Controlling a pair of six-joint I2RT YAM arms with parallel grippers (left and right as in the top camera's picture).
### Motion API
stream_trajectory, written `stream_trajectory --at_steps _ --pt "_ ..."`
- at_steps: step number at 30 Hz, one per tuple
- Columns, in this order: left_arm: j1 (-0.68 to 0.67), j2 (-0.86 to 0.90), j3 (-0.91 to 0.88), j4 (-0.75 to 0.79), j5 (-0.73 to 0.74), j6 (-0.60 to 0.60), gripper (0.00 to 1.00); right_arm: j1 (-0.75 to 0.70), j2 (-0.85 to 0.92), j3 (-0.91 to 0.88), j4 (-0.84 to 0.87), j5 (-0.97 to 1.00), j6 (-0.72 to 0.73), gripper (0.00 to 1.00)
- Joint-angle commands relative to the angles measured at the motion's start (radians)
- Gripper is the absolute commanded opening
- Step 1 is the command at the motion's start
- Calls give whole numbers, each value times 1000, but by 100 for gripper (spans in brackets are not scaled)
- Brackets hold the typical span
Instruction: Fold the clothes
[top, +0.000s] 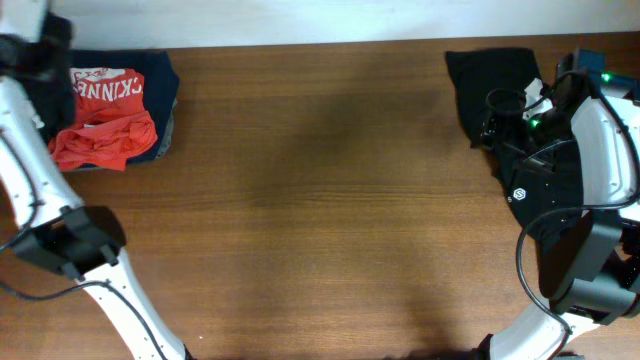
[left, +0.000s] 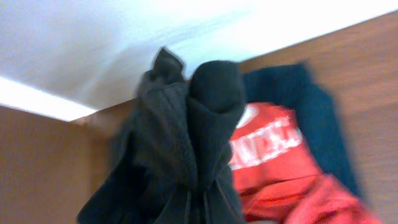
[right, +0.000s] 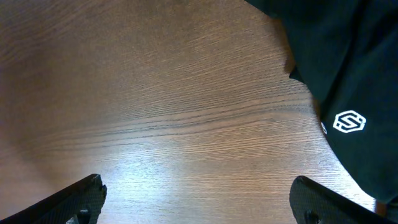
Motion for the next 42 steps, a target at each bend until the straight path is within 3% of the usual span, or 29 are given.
stream_trajectory --at_steps 1,4,6,7,8,14,22,33,42 --pt "-80 35 25 -31 59 -6 1 4 4 15 -1 -10 4 99" --pt "-135 77 25 -68 55 -6 5 4 4 15 -1 -10 4 99" --pt "-171 108 25 -96 55 -6 25 4 4 15 -1 -10 4 99" --pt "-183 120 25 -106 55 -6 56 4 4 15 -1 -10 4 99" --pt "-207 142 25 -123 55 -6 99 4 4 15 -1 -10 4 99" --pt "-245 158 26 -116 55 -21 99 4 4 15 0 -9 3 99" --pt "-248 97 109 -113 60 -219 99 4 2 25 -4 -10 -32 100" --pt "-309 46 123 -296 521 -293 99 5 -134 311 -198 -4 -163 99" --pt "-474 46 120 -362 513 -328 99 3 -325 421 -299 10 -164 99"
